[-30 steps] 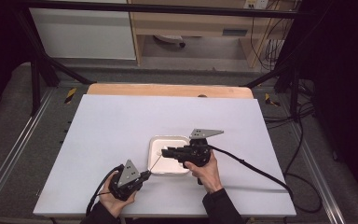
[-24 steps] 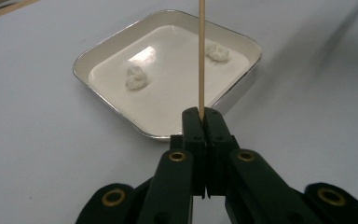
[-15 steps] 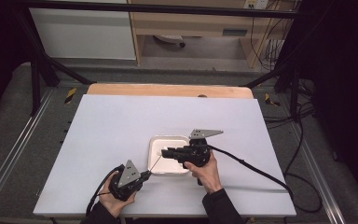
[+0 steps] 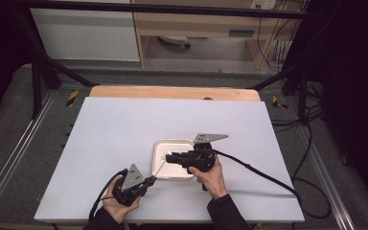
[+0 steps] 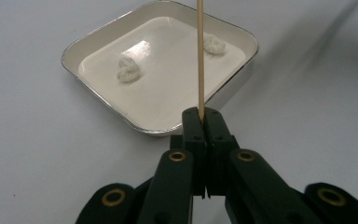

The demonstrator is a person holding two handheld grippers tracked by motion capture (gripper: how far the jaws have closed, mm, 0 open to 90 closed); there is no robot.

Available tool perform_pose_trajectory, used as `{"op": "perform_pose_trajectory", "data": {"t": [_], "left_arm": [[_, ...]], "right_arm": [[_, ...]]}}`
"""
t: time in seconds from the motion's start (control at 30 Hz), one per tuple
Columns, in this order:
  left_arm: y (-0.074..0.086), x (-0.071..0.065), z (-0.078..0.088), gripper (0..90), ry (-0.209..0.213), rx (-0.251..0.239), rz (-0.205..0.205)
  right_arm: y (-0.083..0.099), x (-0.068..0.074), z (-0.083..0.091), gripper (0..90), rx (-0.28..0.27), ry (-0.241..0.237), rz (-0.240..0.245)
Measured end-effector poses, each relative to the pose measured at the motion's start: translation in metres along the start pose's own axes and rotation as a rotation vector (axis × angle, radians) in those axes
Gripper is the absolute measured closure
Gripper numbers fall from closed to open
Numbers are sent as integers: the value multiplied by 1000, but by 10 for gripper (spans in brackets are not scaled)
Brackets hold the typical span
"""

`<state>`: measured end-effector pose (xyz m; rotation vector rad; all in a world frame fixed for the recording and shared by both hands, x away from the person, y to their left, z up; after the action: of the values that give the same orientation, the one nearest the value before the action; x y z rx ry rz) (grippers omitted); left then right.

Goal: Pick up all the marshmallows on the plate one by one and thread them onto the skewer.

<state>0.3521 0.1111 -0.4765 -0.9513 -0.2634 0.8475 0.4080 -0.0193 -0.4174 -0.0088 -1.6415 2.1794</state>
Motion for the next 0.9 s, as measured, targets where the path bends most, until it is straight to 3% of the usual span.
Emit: {"op": "perform_pose_trajectory", "data": {"t": [0.2,0.37,0.4,0.43,0.47,0.5,0.53,0.57,0.6,0.7,0.9], "left_arm": [[0,-1,0,893,19,-2,15],[0,-2,-1,894,10,4,8],[-1,-1,-1,894,3,-3,8],[-8,-4,3,894,37,-53,20],[-16,-6,6,894,37,-68,24],[-21,-5,5,894,-65,-37,-62],[-20,-3,4,895,-49,-70,-11],[-20,-1,5,894,1,-90,53],[-20,2,8,894,-8,-85,47],[-20,3,13,894,9,-101,58],[-17,2,8,892,5,-86,46]], "right_arm": [[0,0,0,835,1,-9,-4],[2,0,-1,836,6,-10,-7],[2,1,-2,836,7,-13,-9],[3,1,-3,835,10,-16,-10],[11,6,-8,831,68,-67,-10],[21,13,-18,835,115,-111,-4],[29,18,-30,831,118,-84,26],[26,17,-32,830,103,-78,26],[22,16,-33,827,91,-91,15],[4,13,-26,820,2,-52,14],[6,13,-24,803,29,-36,22]]}}
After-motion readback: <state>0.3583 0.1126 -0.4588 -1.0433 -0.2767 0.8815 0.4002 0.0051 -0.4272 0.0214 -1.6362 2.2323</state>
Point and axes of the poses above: each handheld gripper's, and its own axes: z roughly backward along the jaws, y roughly out of its underside, x roughly to its left, the point moved 8 cm from there along -z, roughly forward along the jaws, and after that the axes turned 14 degrees about z, right-handed, at the moved point
